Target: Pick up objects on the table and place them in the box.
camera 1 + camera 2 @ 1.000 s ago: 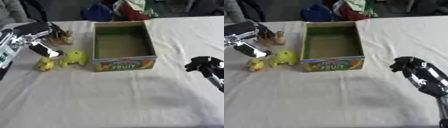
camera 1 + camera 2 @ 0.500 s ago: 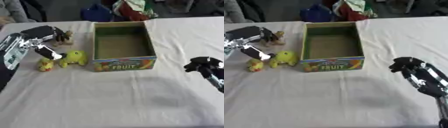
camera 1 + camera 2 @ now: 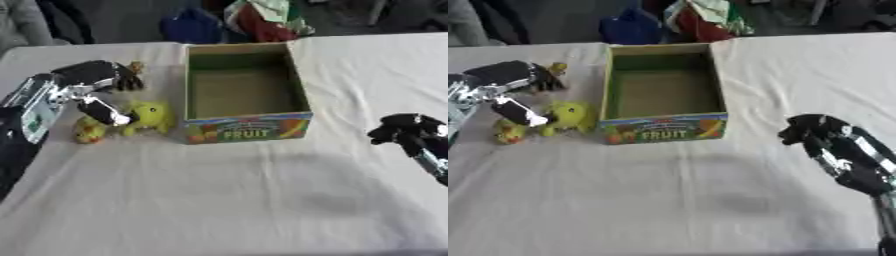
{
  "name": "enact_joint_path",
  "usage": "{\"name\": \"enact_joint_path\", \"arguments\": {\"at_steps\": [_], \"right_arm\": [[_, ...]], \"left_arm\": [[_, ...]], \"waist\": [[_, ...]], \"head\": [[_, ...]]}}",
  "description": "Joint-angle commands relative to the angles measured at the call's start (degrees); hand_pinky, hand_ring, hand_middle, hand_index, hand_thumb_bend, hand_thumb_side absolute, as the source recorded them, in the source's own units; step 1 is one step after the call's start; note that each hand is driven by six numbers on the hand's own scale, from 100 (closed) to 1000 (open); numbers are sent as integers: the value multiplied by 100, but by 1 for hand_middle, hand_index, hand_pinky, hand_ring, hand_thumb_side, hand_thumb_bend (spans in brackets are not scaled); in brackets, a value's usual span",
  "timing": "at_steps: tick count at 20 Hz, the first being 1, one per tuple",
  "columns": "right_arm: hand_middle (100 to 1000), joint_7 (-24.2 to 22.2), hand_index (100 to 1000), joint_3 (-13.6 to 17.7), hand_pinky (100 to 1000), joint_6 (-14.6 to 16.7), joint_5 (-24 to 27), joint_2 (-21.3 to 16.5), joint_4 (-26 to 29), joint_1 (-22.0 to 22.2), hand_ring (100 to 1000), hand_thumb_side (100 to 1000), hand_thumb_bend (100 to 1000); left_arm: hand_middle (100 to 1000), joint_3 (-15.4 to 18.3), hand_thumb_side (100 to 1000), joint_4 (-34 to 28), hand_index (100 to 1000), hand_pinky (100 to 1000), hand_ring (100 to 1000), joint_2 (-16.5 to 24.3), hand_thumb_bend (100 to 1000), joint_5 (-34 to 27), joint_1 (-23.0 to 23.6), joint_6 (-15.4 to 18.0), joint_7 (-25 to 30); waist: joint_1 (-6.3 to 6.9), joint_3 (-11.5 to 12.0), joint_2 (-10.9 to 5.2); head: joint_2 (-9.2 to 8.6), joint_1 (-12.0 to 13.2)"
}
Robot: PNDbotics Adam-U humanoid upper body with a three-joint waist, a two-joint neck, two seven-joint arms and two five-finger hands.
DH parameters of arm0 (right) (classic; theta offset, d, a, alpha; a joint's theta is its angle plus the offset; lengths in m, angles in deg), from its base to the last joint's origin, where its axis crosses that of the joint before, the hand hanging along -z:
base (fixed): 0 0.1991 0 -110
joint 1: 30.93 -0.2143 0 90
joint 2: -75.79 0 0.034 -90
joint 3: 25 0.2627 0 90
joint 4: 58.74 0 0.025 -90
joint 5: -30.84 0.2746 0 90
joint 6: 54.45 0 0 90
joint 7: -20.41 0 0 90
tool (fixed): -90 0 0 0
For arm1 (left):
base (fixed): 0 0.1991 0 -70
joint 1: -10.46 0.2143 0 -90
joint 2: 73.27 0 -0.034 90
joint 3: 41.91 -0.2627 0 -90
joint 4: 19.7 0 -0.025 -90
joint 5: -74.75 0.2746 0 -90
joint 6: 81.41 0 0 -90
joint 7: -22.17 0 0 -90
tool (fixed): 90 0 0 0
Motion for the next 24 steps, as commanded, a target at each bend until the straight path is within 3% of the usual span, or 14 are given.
{"name": "enact_joint_path", "arguments": {"at_steps": [1, 7, 12, 20, 24], "right_arm": [[657, -9, 821, 14, 741, 4, -17, -88, 63, -44, 765, 498, 100], [657, -8, 821, 19, 742, 2, -24, -83, 62, -39, 765, 498, 100], [657, -11, 821, 18, 742, -2, -26, -81, 59, -37, 765, 499, 100], [658, -10, 822, 23, 742, -5, -25, -82, 58, -35, 765, 499, 100], [658, -12, 822, 25, 742, -7, -25, -81, 55, -36, 765, 498, 100]], "left_arm": [[632, -28, 373, -21, 833, 682, 636, 58, 409, 33, -125, 91, 50], [621, -67, 390, 3, 826, 681, 626, 23, 416, 62, -109, 185, 127], [568, -101, 382, -21, 763, 670, 588, 29, 400, 50, -92, 270, 268], [426, -123, 332, -101, 604, 608, 472, 51, 320, 38, -74, 303, 357], [368, -124, 277, -138, 540, 579, 417, 59, 233, 23, -63, 292, 292]], "waist": [[-3, -8, -64], [-4, -22, -58], [2, -22, -60], [1, -19, -62], [-1, -14, -62]], "head": [[-16, 22], [-7, 18], [-1, 11], [8, -1], [10, -15]]}}
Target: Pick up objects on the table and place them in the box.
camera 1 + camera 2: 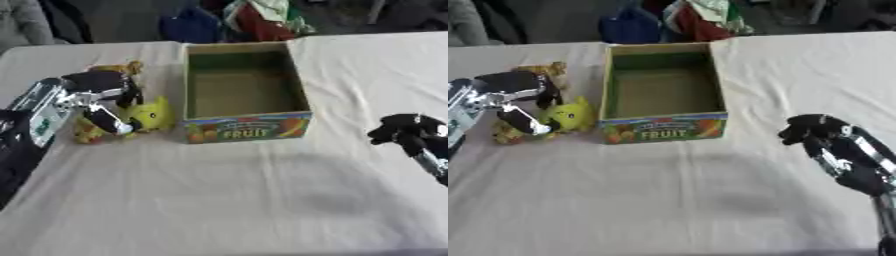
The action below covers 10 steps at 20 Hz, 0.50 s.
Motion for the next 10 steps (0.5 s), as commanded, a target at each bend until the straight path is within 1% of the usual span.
{"name": "enact_joint_path", "arguments": {"at_steps": [1, 3, 6, 10], "right_arm": [[658, -2, 822, 25, 742, 4, -26, -82, 55, -36, 765, 498, 100], [658, 0, 822, 28, 742, 5, -25, -84, 54, -36, 765, 498, 100], [658, 1, 822, 30, 742, 8, -26, -85, 51, -36, 765, 498, 100], [658, 1, 822, 32, 742, 11, -29, -89, 46, -36, 765, 498, 100]], "left_arm": [[365, -5, 276, -123, 536, 578, 415, 147, 230, -36, -70, -9, -62], [342, -2, 250, -175, 512, 566, 394, 162, 193, -83, -63, -21, -125], [337, 2, 248, -332, 507, 565, 389, 200, 168, -218, -56, -29, -157], [340, 1, 254, -742, 510, 567, 391, 315, 153, -510, -45, -31, -75]], "waist": [[-5, -1, -72], [-7, 0, -73], [-9, 3, -74], [-6, 7, -79]], "head": [[7, -9], [7, -15], [5, -20], [0, -26]]}}
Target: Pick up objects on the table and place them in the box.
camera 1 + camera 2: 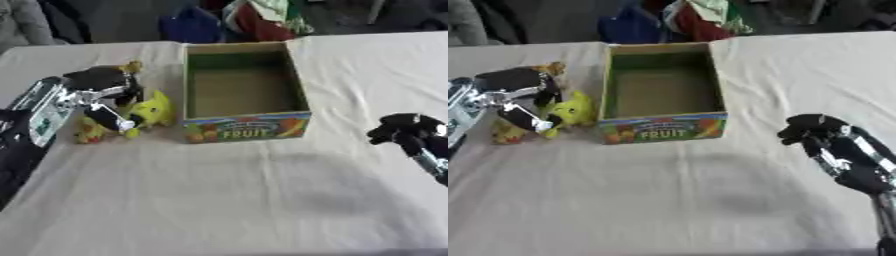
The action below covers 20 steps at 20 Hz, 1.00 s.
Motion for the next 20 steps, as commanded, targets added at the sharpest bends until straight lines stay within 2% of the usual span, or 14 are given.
{"name": "enact_joint_path", "arguments": {"at_steps": [1, 6, 10, 14, 20], "right_arm": [[658, 2, 822, 33, 742, 12, -29, -91, 48, -37, 765, 498, 100], [658, -1, 822, 31, 742, 12, -40, -98, 33, -34, 765, 498, 100], [658, -17, 822, 15, 742, 17, -38, -98, 25, -38, 765, 497, 100], [658, -45, 822, -15, 743, 22, -23, -91, 20, -47, 765, 497, 100], [658, -104, 822, -74, 743, 24, -9, -64, 9, -62, 765, 494, 100]], "left_arm": [[340, 23, 252, -441, 510, 567, 391, 319, 149, -267, -62, -11, 71], [338, 41, 220, -1157, 509, 569, 390, 501, 153, -678, -162, -88, 202], [337, 39, 200, -1425, 508, 570, 389, 481, 168, -848, -380, -186, 263], [340, -13, 178, -1345, 511, 573, 392, 279, 193, -767, -707, -246, 255], [342, -61, 177, -634, 514, 573, 394, -276, 205, -260, -1178, -219, 98]], "waist": [[-1, 3, -80], [9, -1, -95], [10, -20, -111], [2, -70, -126], [-8, -180, -127]], "head": [[-1, -21], [-9, -37], [-15, -31], [-25, 1], [-73, 89]]}}
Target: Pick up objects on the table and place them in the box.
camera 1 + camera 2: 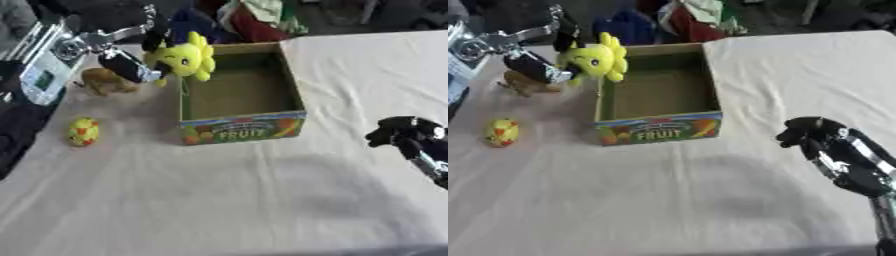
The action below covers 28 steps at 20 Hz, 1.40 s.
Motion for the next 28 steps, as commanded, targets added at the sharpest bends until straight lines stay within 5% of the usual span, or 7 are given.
{"name": "enact_joint_path", "arguments": {"at_steps": [1, 9, 20, 22, 28], "right_arm": [[658, -43, 822, -19, 743, 8, -4, -62, 43, -80, 765, 491, 100], [658, -117, 822, -89, 743, 11, 12, -20, 27, -94, 765, 492, 100], [658, -120, 822, -79, 743, 15, -12, 13, 20, -84, 765, 492, 100], [658, -117, 822, -74, 743, 15, -15, 20, 23, -88, 765, 493, 100], [658, -113, 823, -61, 743, 15, -14, 15, 25, -90, 765, 492, 100]], "left_arm": [[342, 2, 173, 329, 514, 574, 395, -203, 209, 302, -272, 42, -137], [366, -94, 219, 1085, 544, 578, 414, -877, 224, 1084, -484, 282, -462], [524, -197, 363, 1592, 719, 628, 536, -1235, 305, 1863, -339, 524, -539], [557, -192, 510, 1557, 755, 636, 555, -1221, 374, 1845, -321, 522, -594], [615, -226, 640, 1288, 827, 669, 597, -1123, 490, 1597, -316, 449, -635]], "waist": [[-11, -33, -102], [-31, -171, -103], [-48, -229, -59], [-46, -221, -55], [-53, -178, -58]], "head": [[-75, 68], [-124, 143], [-215, 142], [-237, 127], [-239, 130]]}}
